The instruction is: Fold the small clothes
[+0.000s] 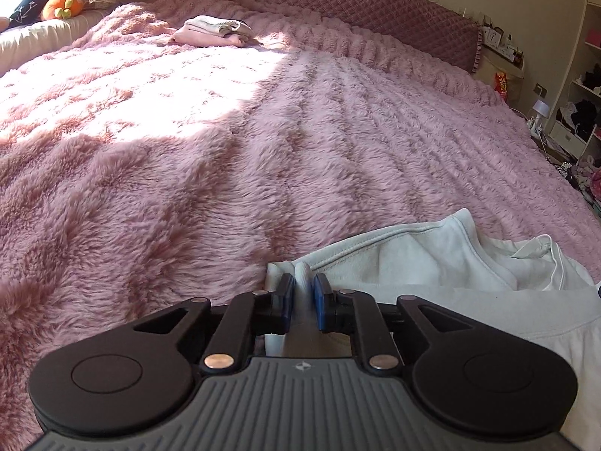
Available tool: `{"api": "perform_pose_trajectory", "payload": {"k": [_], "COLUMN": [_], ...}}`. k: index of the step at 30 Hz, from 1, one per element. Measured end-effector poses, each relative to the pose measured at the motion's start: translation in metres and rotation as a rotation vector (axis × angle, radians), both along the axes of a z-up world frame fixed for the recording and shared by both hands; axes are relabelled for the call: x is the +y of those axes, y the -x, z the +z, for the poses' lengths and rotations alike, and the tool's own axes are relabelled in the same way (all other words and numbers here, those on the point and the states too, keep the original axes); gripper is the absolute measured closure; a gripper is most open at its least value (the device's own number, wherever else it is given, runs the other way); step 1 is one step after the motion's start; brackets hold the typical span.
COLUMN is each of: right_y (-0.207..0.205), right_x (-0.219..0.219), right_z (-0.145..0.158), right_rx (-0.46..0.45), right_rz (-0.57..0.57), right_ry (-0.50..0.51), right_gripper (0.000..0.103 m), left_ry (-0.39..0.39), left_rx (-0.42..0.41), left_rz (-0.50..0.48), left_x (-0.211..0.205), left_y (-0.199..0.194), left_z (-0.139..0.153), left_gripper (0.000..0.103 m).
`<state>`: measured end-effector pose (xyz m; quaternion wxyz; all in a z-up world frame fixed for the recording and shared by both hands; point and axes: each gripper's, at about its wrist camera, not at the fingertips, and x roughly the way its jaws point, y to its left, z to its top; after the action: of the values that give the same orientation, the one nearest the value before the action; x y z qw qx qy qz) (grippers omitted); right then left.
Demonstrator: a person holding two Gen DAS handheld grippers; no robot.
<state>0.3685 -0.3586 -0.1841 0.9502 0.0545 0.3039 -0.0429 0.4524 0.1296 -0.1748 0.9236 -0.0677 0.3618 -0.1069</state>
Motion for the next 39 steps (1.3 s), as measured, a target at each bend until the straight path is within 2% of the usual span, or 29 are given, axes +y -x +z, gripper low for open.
{"api": "perform_pose_trajectory", "payload": {"k": [1, 2, 3, 4, 7, 13, 16, 19, 22, 26, 31, 35, 39], "right_y": [0.002, 0.006, 0.011, 0.018, 0.038, 0.085, 0.107, 0.128, 0.152, 0.179, 0.203, 0.21, 0.216], "right_x": [0.0, 0.001, 0.003, 0.007, 0.021, 0.056, 0.07, 0.085, 0.1, 0.104, 0.091, 0.072, 0.056], "right_z": [0.002, 0.005, 0.008, 0.013, 0.025, 0.048, 0.058, 0.066, 0.07, 0.062, 0.034, 0.015, 0.004], "right_rx": [-0.004, -0.011, -0.024, -0.042, -0.038, 0.001, 0.009, 0.024, 0.021, 0.028, 0.114, 0.171, 0.173], "right_rz": [-0.008, -0.008, -0.004, 0.007, 0.038, 0.107, 0.136, 0.163, 0.183, 0.167, 0.147, 0.107, 0.09], "right_ry": [0.001, 0.005, 0.016, 0.038, 0.103, 0.198, 0.184, 0.144, 0.119, 0.107, 0.111, 0.096, 0.067], "right_gripper": [0.077, 0.061, 0.052, 0.051, 0.051, 0.051, 0.045, 0.044, 0.044, 0.044, 0.044, 0.042, 0.042], "left_ry": [-0.001, -0.005, -0.025, -0.029, -0.031, -0.018, 0.031, 0.076, 0.087, 0.085, 0.081, 0.061, 0.023], "left_rx": [-0.005, -0.01, -0.026, -0.042, -0.074, -0.043, -0.041, -0.055, -0.066, -0.025, 0.044, 0.037, 0.009], "left_rz": [0.006, 0.005, 0.01, -0.001, -0.042, -0.11, -0.135, -0.139, -0.158, -0.141, -0.111, -0.128, -0.148], "left_x": [0.002, 0.003, 0.004, 0.004, 0.006, -0.003, -0.015, -0.027, -0.037, -0.037, -0.027, -0.024, -0.027], "left_y": [0.003, 0.005, 0.011, 0.019, 0.043, 0.101, 0.135, 0.163, 0.178, 0.18, 0.179, 0.184, 0.195], "left_z": [0.004, 0.007, 0.014, 0.02, 0.036, 0.051, 0.054, 0.054, 0.05, 0.036, 0.013, 0.002, -0.002], "left_gripper": [0.073, 0.066, 0.063, 0.06, 0.053, 0.048, 0.039, 0.03, 0.03, 0.029, 0.03, 0.03, 0.03]}}
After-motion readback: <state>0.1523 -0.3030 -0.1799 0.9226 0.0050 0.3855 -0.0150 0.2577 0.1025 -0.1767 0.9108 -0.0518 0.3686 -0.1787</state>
